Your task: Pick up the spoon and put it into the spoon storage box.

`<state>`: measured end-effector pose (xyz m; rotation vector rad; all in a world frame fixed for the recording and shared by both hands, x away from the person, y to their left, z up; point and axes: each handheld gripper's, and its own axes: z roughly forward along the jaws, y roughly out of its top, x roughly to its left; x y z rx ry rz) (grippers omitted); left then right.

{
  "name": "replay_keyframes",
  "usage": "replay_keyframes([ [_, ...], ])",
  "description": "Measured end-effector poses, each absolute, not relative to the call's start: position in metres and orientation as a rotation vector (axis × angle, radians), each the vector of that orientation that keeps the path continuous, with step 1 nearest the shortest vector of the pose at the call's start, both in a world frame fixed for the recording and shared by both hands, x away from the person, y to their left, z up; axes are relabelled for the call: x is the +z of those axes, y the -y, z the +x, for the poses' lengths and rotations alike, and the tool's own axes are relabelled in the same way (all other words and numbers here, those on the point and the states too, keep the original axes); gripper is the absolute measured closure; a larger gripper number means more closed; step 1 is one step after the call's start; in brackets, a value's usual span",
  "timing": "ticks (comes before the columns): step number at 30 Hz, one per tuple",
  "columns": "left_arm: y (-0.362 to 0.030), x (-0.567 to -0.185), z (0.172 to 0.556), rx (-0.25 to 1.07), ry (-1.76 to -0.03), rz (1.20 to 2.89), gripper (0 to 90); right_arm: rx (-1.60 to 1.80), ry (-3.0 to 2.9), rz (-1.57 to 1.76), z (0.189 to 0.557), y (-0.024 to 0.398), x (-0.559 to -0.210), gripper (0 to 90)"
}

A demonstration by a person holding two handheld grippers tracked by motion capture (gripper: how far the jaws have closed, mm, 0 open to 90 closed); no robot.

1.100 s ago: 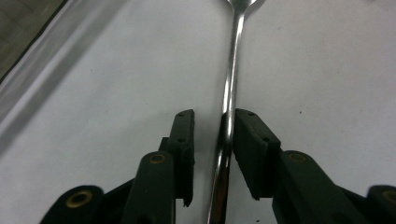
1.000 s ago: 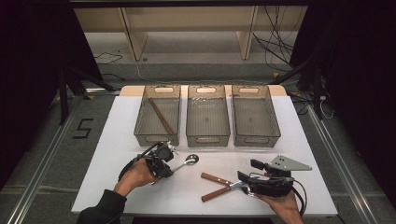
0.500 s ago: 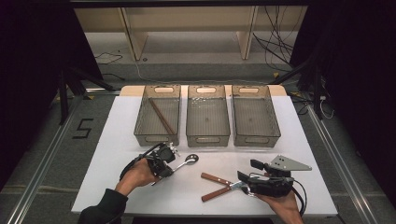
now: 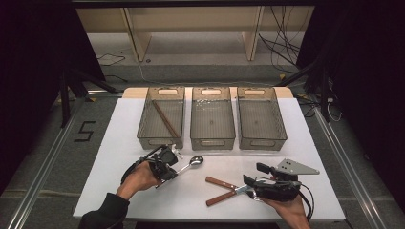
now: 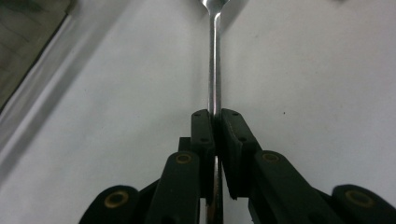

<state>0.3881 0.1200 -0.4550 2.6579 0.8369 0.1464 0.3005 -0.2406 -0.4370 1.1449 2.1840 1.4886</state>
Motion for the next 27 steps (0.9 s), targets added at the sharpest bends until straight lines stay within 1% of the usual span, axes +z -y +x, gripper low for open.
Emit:
replay_keyframes([
  [5, -0.119, -0.445, 0.385, 0.146, -0.81, 2.628, 83.6, 1.489, -2.183, 1.147, 0.3, 0.24, -0.437, 29.3],
  [15, -0.118, -0.425, 0.383, 0.17, -0.786, 2.514, 83.6, 1.493, -2.181, 1.147, 0.3, 0.24, -0.437, 29.3],
  [27, -0.111, -0.401, 0.397, 0.201, -0.795, 2.368, 83.6, 1.496, -2.181, 1.145, 0.3, 0.241, -0.437, 29.3],
])
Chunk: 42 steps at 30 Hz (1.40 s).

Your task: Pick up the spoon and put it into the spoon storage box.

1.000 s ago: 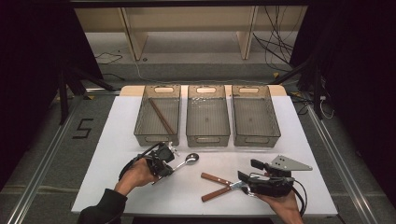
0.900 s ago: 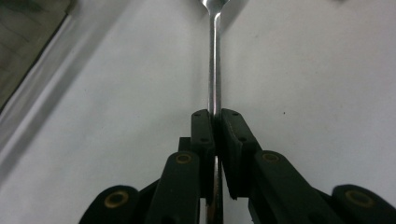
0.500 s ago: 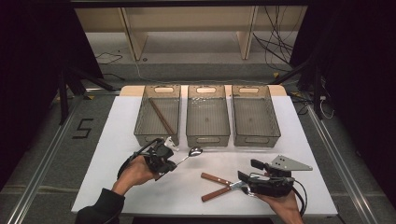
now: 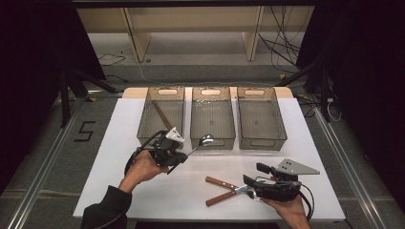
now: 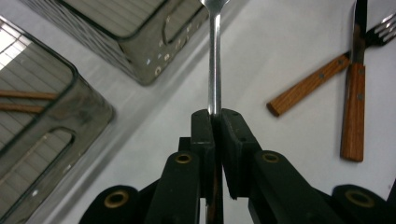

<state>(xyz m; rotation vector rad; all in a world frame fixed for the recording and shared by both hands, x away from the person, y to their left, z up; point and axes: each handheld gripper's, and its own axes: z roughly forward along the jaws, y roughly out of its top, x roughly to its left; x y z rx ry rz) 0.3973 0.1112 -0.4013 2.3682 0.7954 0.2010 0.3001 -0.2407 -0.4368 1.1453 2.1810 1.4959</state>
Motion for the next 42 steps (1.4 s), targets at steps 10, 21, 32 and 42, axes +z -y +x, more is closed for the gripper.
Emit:
replay_keyframes([
  [10, -0.102, -0.386, 0.415, 0.23, -0.81, 2.299, 83.5, 1.501, -2.181, 1.146, 0.301, 0.241, -0.437, 29.3],
  [21, -0.093, -0.375, 0.434, 0.251, -0.832, 2.226, 83.6, 1.504, -2.183, 1.148, 0.3, 0.241, -0.437, 29.3],
  [32, -0.081, -0.364, 0.462, 0.265, -0.868, 2.186, 83.6, 1.505, -2.184, 1.145, 0.3, 0.242, -0.438, 29.3],
  [42, -0.071, -0.362, 0.484, 0.273, -0.902, 2.145, 83.5, 1.509, -2.184, 1.139, 0.3, 0.242, -0.438, 29.3],
])
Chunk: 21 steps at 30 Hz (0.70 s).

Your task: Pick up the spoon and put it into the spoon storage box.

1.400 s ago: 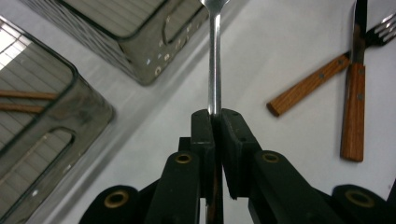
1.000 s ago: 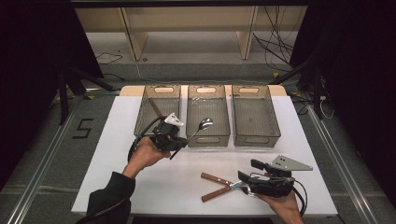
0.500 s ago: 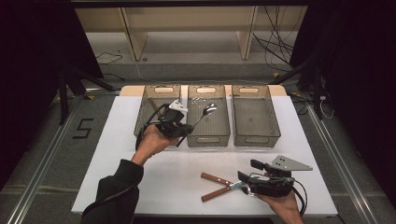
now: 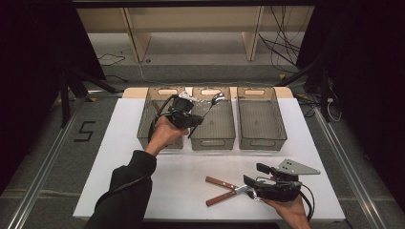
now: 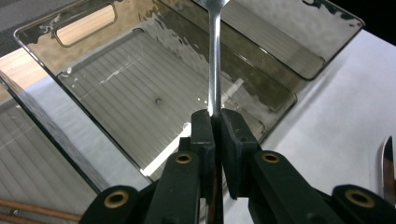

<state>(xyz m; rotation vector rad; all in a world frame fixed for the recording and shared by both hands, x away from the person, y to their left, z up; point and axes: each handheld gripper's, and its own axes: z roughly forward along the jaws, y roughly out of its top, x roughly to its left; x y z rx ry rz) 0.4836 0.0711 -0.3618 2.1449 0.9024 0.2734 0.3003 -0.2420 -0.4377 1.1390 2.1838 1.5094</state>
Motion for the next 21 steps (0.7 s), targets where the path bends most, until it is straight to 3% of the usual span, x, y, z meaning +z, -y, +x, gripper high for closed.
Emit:
replay_keyframes([
  [21, -0.051, -0.376, 0.513, 0.303, -0.991, 2.105, 83.5, 1.517, -2.19, 1.136, 0.299, 0.242, -0.438, 29.2],
])
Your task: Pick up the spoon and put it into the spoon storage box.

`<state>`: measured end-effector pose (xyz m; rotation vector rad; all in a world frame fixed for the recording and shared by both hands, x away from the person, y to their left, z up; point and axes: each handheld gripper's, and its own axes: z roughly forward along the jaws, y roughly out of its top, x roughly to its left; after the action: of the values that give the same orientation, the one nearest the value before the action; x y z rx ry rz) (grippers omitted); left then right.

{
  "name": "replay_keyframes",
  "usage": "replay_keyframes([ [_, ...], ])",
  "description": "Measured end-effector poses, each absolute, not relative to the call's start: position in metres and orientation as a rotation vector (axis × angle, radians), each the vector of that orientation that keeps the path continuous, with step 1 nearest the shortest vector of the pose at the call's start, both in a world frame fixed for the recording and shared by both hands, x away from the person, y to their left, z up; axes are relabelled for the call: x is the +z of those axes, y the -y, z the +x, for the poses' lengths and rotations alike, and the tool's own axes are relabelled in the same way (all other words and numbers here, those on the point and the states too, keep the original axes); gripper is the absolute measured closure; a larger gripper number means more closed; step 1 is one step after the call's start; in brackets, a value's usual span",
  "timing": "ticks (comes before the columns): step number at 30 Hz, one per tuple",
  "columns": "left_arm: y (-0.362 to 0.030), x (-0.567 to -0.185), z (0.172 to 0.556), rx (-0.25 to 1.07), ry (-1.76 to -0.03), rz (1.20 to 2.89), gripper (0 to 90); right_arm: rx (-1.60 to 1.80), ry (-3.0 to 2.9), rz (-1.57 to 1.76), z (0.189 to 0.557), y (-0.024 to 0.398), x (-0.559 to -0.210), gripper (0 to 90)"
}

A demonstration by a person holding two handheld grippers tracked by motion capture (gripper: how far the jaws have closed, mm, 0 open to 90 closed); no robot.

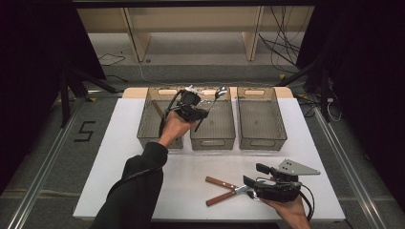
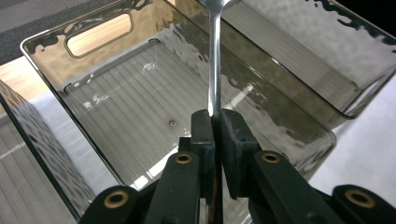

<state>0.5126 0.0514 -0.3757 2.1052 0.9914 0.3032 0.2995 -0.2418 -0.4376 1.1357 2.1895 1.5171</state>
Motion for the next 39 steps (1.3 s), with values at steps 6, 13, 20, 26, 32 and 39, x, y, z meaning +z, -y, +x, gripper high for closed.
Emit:
replay_keyframes([
  [6, -0.05, -0.383, 0.516, 0.315, -1.016, 2.108, 83.4, 1.517, -2.191, 1.134, 0.3, 0.242, -0.438, 29.2],
  [13, -0.045, -0.391, 0.519, 0.309, -1.024, 2.14, 83.3, 1.518, -2.191, 1.133, 0.3, 0.242, -0.438, 29.3],
  [20, -0.044, -0.392, 0.521, 0.3, -1.061, 2.122, 78.4, 1.519, -2.191, 1.137, 0.3, 0.242, -0.438, 29.2],
  [26, -0.046, -0.384, 0.52, 0.259, -1.077, 2.081, 42.9, 1.52, -2.19, 1.136, 0.3, 0.242, -0.438, 29.2],
  [32, -0.051, -0.373, 0.512, 0.243, -1.05, 2.077, 32.6, 1.521, -2.189, 1.135, 0.3, 0.242, -0.438, 29.2],
  [39, -0.064, -0.36, 0.497, 0.238, -1.007, 2.062, 27.6, 1.517, -2.19, 1.138, 0.3, 0.241, -0.438, 29.2],
])
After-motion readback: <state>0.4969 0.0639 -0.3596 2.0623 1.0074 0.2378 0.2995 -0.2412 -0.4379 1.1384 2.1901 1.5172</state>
